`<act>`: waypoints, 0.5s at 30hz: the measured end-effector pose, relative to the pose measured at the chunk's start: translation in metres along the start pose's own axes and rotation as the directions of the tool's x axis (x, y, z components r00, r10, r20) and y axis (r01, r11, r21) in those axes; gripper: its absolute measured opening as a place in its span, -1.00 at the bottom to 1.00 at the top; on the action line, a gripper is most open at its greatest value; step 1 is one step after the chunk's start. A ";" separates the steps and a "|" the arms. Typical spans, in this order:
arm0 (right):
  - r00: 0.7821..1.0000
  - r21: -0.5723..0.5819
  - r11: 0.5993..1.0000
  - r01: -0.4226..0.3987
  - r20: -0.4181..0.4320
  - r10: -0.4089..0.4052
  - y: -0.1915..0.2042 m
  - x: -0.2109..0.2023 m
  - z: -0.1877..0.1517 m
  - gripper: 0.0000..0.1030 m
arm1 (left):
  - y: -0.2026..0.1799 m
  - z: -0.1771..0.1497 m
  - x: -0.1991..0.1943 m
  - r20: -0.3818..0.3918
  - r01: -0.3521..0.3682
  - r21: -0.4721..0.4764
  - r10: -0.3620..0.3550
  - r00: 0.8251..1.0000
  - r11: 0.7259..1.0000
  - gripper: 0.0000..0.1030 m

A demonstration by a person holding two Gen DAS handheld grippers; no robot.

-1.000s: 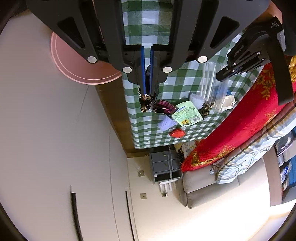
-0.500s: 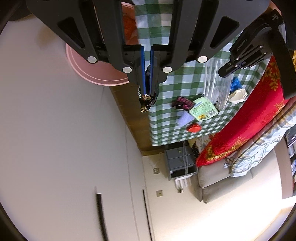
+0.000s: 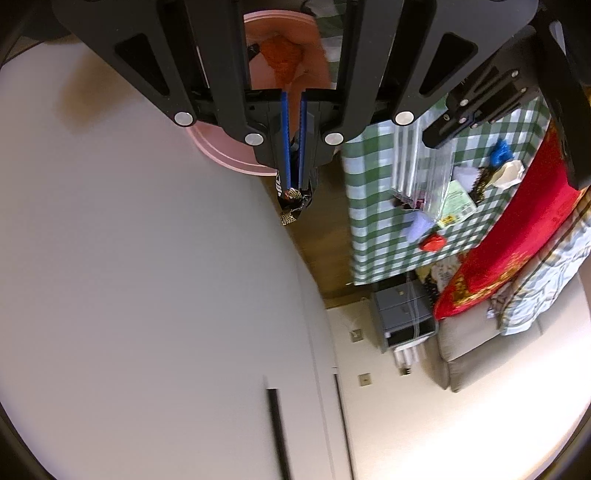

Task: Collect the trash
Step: 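Carry the straw pack and black bag over the pink bucket with both grippers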

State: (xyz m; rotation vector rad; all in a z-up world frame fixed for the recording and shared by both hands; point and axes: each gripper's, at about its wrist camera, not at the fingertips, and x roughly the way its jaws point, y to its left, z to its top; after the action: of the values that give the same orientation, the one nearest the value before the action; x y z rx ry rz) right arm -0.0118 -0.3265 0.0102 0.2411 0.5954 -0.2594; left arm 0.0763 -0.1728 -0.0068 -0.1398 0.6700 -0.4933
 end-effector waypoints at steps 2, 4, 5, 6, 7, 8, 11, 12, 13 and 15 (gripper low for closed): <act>1.000 0.026 1.000 0.013 -0.005 -0.013 -0.007 0.001 0.000 -0.92 | -0.007 -0.001 0.008 -0.014 0.016 0.003 -0.016 1.000 1.000 -0.97; 1.000 0.035 0.999 0.028 -0.005 -0.028 -0.011 0.001 -0.001 -0.92 | -0.012 -0.002 0.014 -0.027 0.028 0.002 -0.028 0.999 1.000 -0.97; 0.999 0.037 0.999 0.034 -0.006 -0.033 -0.012 0.002 0.000 -0.92 | -0.015 -0.003 0.018 -0.036 0.036 0.005 -0.036 0.999 0.999 -0.97; 0.999 0.041 0.998 0.038 -0.007 -0.037 -0.013 0.003 0.000 -0.92 | -0.018 -0.004 0.022 -0.044 0.041 0.010 -0.041 0.998 0.999 -0.97; 0.999 0.045 0.998 0.041 -0.010 -0.041 -0.015 0.004 0.000 -0.92 | -0.022 -0.005 0.026 -0.052 0.045 0.017 -0.044 0.998 0.999 -0.97; 0.999 0.050 0.998 0.046 -0.013 -0.045 -0.017 0.006 -0.001 -0.92 | -0.024 -0.006 0.028 -0.056 0.046 0.023 -0.045 0.997 0.999 -0.97; 0.998 0.069 0.996 0.057 -0.020 -0.056 -0.024 0.012 -0.001 -0.92 | -0.032 -0.009 0.038 -0.072 0.053 0.032 -0.051 0.996 0.998 -0.97; 0.998 0.074 0.995 0.062 -0.022 -0.060 -0.025 0.013 -0.001 -0.92 | -0.033 -0.010 0.040 -0.078 0.057 0.029 -0.055 0.995 0.998 -0.97; 0.998 0.077 0.995 0.066 -0.023 -0.064 -0.026 0.015 -0.001 -0.92 | -0.034 -0.010 0.044 -0.087 0.063 0.026 -0.060 0.994 0.998 -0.97; 0.997 0.078 0.994 0.072 -0.026 -0.070 -0.026 0.018 -0.001 -0.92 | -0.038 -0.011 0.050 -0.097 0.067 0.027 -0.064 0.993 0.997 -0.97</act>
State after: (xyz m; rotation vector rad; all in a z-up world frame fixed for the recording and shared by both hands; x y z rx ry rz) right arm -0.0063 -0.3537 -0.0045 0.3003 0.6182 -0.3496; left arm 0.0882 -0.2294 -0.0327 -0.1101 0.7533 -0.5757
